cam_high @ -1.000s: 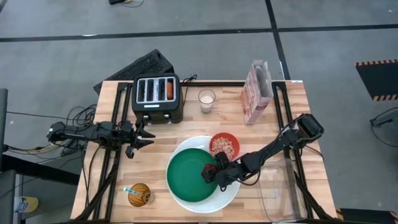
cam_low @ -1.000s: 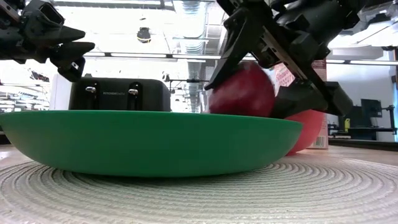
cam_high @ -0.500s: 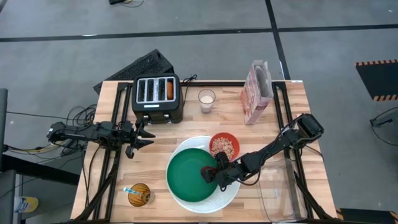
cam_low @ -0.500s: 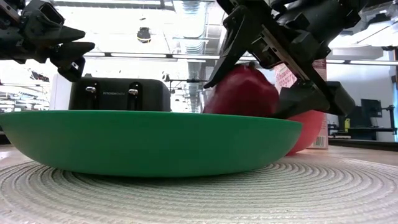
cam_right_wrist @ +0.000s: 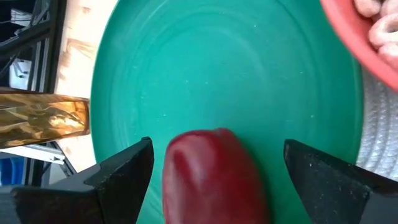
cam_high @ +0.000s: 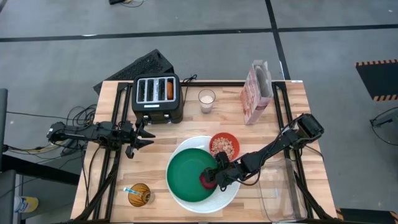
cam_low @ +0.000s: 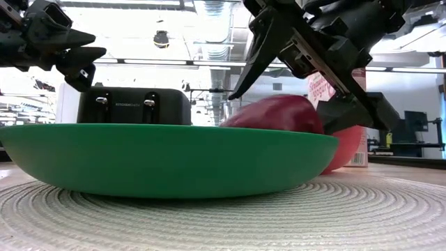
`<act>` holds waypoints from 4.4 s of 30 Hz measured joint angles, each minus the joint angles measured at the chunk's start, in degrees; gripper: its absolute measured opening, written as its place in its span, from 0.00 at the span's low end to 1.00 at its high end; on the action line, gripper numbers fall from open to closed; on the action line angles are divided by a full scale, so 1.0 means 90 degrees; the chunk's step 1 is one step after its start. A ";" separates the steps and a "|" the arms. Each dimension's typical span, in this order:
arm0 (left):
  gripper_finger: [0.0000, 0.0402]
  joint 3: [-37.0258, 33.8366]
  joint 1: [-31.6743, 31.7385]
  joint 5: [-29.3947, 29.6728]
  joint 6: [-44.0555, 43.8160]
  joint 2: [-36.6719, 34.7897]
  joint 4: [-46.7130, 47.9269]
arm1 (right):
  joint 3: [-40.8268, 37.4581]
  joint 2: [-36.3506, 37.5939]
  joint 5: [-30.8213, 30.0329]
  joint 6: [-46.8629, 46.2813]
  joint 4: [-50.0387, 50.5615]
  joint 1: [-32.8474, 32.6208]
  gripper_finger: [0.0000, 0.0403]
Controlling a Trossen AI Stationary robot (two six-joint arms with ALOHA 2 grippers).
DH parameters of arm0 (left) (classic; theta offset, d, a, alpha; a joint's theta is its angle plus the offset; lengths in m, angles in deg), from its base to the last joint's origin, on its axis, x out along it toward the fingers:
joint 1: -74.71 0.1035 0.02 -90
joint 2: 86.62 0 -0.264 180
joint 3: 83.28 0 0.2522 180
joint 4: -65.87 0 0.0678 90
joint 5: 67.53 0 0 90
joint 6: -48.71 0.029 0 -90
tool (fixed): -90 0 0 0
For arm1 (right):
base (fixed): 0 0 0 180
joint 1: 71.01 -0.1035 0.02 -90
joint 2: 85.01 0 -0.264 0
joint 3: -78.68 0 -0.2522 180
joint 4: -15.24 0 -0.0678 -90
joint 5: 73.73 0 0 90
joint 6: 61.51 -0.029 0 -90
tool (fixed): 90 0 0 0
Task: Arrange a breakfast setting
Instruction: Put the toasted bread into the plate
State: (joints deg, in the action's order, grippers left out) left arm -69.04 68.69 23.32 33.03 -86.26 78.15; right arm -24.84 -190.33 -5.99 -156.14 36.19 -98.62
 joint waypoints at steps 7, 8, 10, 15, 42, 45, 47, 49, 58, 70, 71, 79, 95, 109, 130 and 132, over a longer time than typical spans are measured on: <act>0.28 0.0002 0.0000 0.0000 0.0000 0.0002 0.0002 | -0.0002 0.0073 -0.0041 0.0214 -0.0344 -0.0060 0.94; 0.28 0.0002 0.0000 0.0000 0.0000 0.0002 0.0002 | -0.0007 0.0131 -0.0039 0.0275 -0.0344 -0.0082 0.94; 0.28 0.0001 0.0000 0.0002 0.0000 0.0001 0.0000 | -0.0010 0.0249 -0.0044 0.0502 -0.0438 -0.0118 0.94; 0.28 0.0002 0.0000 0.0001 0.0000 0.0001 0.0002 | -0.0012 0.0683 -0.0238 0.1134 -0.0512 -0.0148 0.94; 0.28 0.0002 0.0000 0.0000 0.0000 0.0000 0.0002 | -0.1113 0.5170 -0.0380 0.6581 0.0678 0.0335 0.94; 0.28 0.0000 0.0000 0.0002 0.0000 0.0000 0.0000 | -0.1651 0.5832 -0.0381 0.6597 0.0653 0.0299 0.94; 0.28 0.0002 0.0000 0.0002 0.0000 0.0001 0.0001 | -0.2008 0.6259 -0.0384 0.6654 0.0631 0.0227 0.94; 0.28 0.0002 0.0000 0.0000 0.0000 0.0000 0.0001 | -0.2322 0.6675 -0.0384 0.6814 0.0642 0.0132 0.94; 0.28 0.0000 0.0000 0.0002 0.0000 0.0000 0.0001 | -0.3573 0.8250 -0.0376 0.7573 0.0308 -0.0233 0.94; 0.28 0.0001 0.0000 0.0002 0.0000 0.0000 0.0002 | -0.4767 1.0154 -0.0365 0.8608 0.0159 -0.0589 0.94; 0.28 0.0002 0.0000 0.0002 0.0000 0.0000 0.0002 | -0.4881 1.0327 -0.0366 0.8715 0.0152 -0.0608 0.94; 0.28 0.0001 0.0000 0.0001 0.0000 0.0001 0.0001 | -0.5629 1.1632 -0.0203 0.9021 0.0239 -0.0605 0.94; 0.28 0.0001 0.0000 0.0000 0.0000 0.0000 0.0002 | -0.5759 1.1693 0.0151 0.9066 0.1304 -0.0602 0.94; 0.28 0.0002 0.0000 0.0001 0.0000 0.0000 0.0002 | -0.6414 1.1689 0.0275 0.8782 0.0331 -0.0600 0.94; 0.28 0.0001 0.0000 0.0001 0.0000 0.0000 0.0004 | -0.6406 1.1684 0.0267 0.7723 0.0482 -0.0591 0.94; 0.28 0.0002 0.0000 0.0001 0.0000 0.0000 0.0002 | -0.6396 1.1686 0.0265 0.7622 0.0588 -0.0585 0.94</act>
State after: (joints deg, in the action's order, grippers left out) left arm -69.02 68.69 23.33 33.03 -86.26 78.17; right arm -82.40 -85.15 -3.61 -87.54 41.49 -103.89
